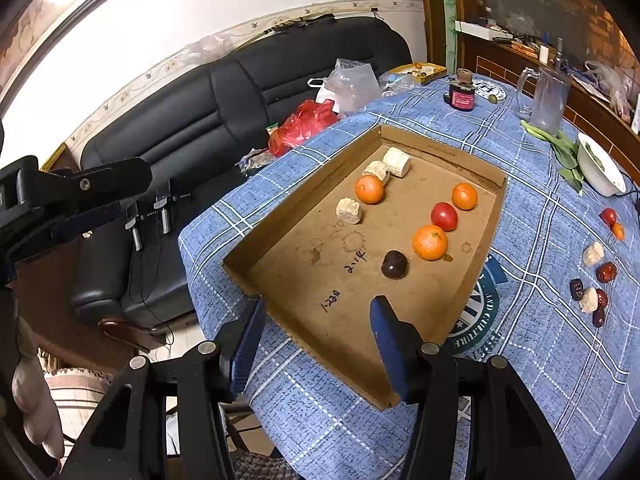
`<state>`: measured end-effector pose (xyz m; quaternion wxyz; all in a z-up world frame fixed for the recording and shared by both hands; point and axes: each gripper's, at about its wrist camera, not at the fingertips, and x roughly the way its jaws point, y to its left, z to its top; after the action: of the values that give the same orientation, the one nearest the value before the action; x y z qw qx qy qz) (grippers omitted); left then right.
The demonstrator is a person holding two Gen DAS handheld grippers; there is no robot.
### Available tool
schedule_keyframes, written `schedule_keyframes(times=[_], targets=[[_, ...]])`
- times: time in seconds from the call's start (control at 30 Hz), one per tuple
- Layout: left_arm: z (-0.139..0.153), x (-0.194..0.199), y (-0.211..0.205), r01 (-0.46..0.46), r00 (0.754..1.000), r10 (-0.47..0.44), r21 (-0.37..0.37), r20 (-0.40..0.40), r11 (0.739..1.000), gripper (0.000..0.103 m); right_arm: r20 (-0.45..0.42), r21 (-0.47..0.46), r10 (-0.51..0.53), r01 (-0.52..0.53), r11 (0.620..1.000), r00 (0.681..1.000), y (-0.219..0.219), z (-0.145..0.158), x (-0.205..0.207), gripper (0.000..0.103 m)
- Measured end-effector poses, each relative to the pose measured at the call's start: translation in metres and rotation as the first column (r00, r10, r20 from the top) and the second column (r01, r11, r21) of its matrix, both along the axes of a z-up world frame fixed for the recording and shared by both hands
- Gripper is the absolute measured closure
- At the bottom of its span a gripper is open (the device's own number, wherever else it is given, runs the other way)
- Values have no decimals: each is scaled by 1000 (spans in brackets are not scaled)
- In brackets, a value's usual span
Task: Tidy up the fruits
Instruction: 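Raise both open tools above the box, then grasp a beige round ball with the left tool while the right tool grasps a red date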
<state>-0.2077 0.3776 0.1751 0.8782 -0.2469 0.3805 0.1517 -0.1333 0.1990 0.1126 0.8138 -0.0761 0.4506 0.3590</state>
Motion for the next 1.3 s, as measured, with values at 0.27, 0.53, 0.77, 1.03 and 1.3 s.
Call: schedule_keyframes(times=[0.27, 0.53, 0.77, 1.03, 1.3], targets=[[-7, 3, 6, -8, 1000, 8, -13, -14, 1000, 30, -14, -14, 2, -2, 1000, 1000, 6, -7, 2, 41], [-17, 15, 8, 1, 999, -2, -28, -42, 1000, 30, -40, -27, -7, 6, 1000, 999, 6, -17, 10, 39], [-27, 26, 9, 2, 998, -5, -43, -64, 999, 30, -66, -43, -25, 22, 999, 998, 4, -26, 19, 39], [-33, 55, 0, 52, 996, -56, -56, -72, 997, 30, -71, -50, -79, 75, 996, 994, -8, -28, 37, 39], [-60, 126, -39, 227, 964, -239, -100, -120, 969, 30, -90, -75, -291, 285, 956, 952, -66, -40, 67, 39]])
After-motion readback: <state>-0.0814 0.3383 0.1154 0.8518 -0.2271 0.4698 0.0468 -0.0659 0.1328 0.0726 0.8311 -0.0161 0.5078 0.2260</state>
